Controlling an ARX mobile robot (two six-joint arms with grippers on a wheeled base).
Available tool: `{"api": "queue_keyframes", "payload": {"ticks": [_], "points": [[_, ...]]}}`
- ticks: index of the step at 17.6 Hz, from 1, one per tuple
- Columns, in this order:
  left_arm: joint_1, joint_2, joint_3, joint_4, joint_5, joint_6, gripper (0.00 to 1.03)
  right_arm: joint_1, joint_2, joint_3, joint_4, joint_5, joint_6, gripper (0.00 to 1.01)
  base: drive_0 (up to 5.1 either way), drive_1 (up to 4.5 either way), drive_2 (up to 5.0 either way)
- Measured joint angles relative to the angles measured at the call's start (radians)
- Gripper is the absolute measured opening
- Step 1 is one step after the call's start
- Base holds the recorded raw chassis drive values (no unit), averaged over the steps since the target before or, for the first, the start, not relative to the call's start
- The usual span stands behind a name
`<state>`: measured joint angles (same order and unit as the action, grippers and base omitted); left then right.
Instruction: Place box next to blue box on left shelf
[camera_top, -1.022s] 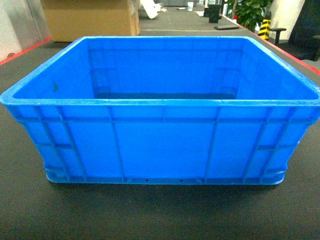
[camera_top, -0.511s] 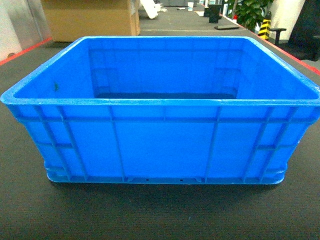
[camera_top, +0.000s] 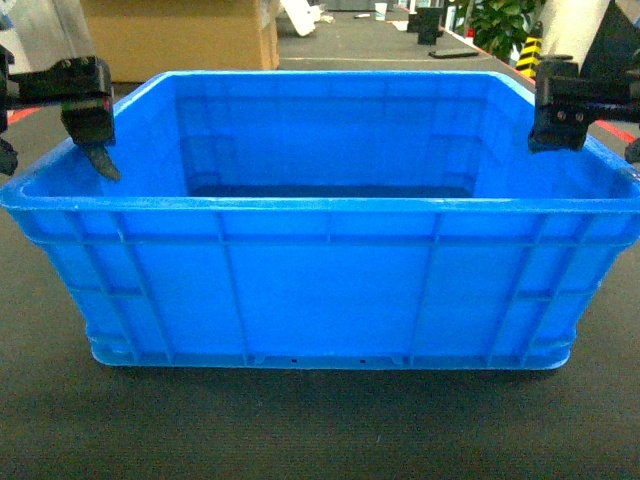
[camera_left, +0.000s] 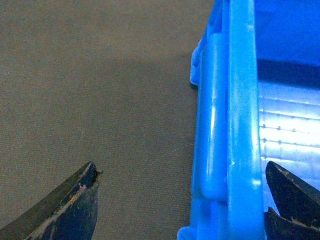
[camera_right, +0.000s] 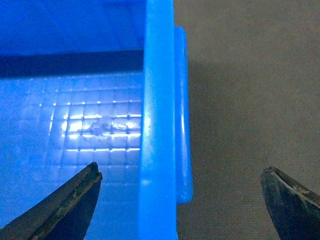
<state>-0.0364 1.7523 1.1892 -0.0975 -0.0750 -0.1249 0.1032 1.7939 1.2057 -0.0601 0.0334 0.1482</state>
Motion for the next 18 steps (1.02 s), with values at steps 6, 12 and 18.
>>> {"api": "queue_keyframes", "payload": {"ticks": [6, 12, 18], "points": [[-0.006, 0.049, 0.035, -0.033, 0.011, -0.011, 0.98, -0.006, 0.047, 0.001, -0.015, -0.032, 0.056, 0.98, 0.0, 0.00, 0.0], [-0.007, 0.062, 0.035, -0.043, 0.016, -0.024, 0.97, -0.006, 0.050, 0.002, -0.017, -0.032, 0.063, 0.89, 0.0, 0.00, 0.0], [-0.031, 0.047, 0.035, -0.117, 0.026, -0.077, 0.42, 0.002, 0.034, 0.005, -0.045, -0.039, 0.066, 0.32, 0.0, 0.00, 0.0]]}}
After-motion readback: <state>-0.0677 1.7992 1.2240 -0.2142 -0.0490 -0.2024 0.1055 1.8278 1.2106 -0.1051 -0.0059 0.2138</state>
